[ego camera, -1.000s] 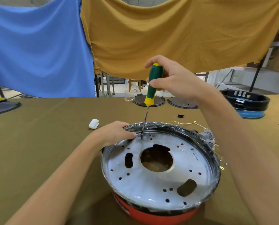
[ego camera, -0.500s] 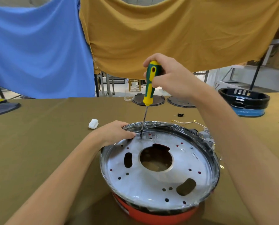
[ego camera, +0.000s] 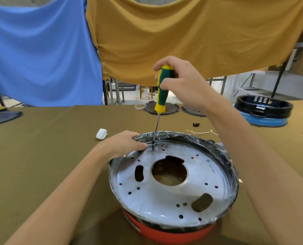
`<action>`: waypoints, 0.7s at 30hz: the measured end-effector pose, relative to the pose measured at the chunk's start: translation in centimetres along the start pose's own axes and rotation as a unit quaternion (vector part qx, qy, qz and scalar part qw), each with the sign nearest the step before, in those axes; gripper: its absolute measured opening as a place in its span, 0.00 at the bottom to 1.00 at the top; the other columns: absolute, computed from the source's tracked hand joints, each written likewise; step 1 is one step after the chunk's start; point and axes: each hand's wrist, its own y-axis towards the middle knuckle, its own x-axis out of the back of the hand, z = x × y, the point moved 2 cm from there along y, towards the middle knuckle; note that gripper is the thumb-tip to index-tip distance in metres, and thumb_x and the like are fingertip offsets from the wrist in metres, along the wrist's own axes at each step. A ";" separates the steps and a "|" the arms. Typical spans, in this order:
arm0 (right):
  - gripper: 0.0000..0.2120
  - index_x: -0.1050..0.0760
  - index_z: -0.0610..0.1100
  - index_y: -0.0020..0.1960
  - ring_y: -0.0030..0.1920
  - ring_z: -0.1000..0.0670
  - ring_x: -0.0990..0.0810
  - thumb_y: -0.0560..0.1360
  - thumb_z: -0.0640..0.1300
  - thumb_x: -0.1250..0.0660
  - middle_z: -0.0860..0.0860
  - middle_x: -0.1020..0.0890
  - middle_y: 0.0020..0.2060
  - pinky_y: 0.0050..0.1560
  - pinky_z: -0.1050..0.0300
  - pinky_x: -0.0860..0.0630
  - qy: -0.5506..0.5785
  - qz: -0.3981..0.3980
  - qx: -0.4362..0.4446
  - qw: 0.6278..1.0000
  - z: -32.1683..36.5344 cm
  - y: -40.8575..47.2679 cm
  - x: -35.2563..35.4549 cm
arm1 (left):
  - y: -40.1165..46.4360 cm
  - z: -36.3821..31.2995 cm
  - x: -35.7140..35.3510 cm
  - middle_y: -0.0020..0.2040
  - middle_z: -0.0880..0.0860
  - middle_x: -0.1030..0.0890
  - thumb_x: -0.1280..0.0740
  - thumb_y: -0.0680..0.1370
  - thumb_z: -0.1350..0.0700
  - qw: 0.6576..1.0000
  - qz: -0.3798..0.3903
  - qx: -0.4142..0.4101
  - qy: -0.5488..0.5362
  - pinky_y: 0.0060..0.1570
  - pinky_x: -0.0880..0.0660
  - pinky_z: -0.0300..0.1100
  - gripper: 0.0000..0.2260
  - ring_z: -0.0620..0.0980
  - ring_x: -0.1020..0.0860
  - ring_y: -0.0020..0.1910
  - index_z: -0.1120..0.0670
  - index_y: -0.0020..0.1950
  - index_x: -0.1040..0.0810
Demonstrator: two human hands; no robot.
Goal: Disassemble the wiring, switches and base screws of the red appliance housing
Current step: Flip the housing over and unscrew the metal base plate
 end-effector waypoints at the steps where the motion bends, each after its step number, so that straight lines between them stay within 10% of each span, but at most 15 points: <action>1: 0.13 0.28 0.48 0.61 0.47 0.48 0.22 0.77 0.40 0.35 0.48 0.22 0.48 0.48 0.50 0.23 -0.023 -0.011 0.001 1.000 -0.1 0.0 -0.2 | 0.0 0.0 0.0 0.38 0.37 0.17 0.33 0.77 0.41 1.000 0.001 -0.001 0.002 0.40 0.28 0.35 0.05 0.39 0.20 0.42 0.38 0.43 0.22; 5: 0.20 0.29 0.47 0.63 0.43 0.50 0.29 0.77 0.58 0.31 0.48 0.31 0.48 0.42 0.62 0.32 -0.160 -0.069 0.019 0.984 -0.3 -0.1 -1.4 | -0.1 -0.2 0.1 0.41 0.37 0.18 0.34 0.77 0.40 1.000 0.005 -0.002 0.008 0.41 0.29 0.36 0.04 0.39 0.20 0.44 0.36 0.44 0.24; 14: 0.17 0.29 0.47 0.63 0.48 0.49 0.22 0.76 0.37 0.35 0.49 0.21 0.49 0.50 0.53 0.21 0.014 -0.022 0.001 1.000 0.7 -0.1 -0.9 | 0.5 0.3 0.0 0.58 0.41 0.20 0.34 0.77 0.40 1.000 0.008 0.014 0.020 0.44 0.33 0.35 0.10 0.40 0.23 0.48 0.40 0.56 0.24; 17: 0.14 0.30 0.47 0.61 0.38 0.53 0.30 0.78 0.49 0.34 0.50 0.29 0.45 0.37 0.62 0.30 -0.076 -0.027 0.040 0.996 1.0 -0.4 -1.8 | 0.3 0.1 0.0 0.69 0.47 0.26 0.34 0.77 0.39 0.999 0.000 0.021 0.040 0.53 0.36 0.39 0.26 0.45 0.28 0.56 0.47 0.73 0.30; 21: 0.20 0.28 0.49 0.64 0.40 0.54 0.31 0.77 0.58 0.32 0.48 0.29 0.49 0.40 0.67 0.33 -0.146 -0.082 0.038 0.985 1.0 -0.2 -1.8 | 0.2 0.1 0.1 0.67 0.46 0.24 0.34 0.77 0.39 0.999 0.005 0.016 0.041 0.52 0.33 0.39 0.20 0.44 0.26 0.53 0.44 0.68 0.26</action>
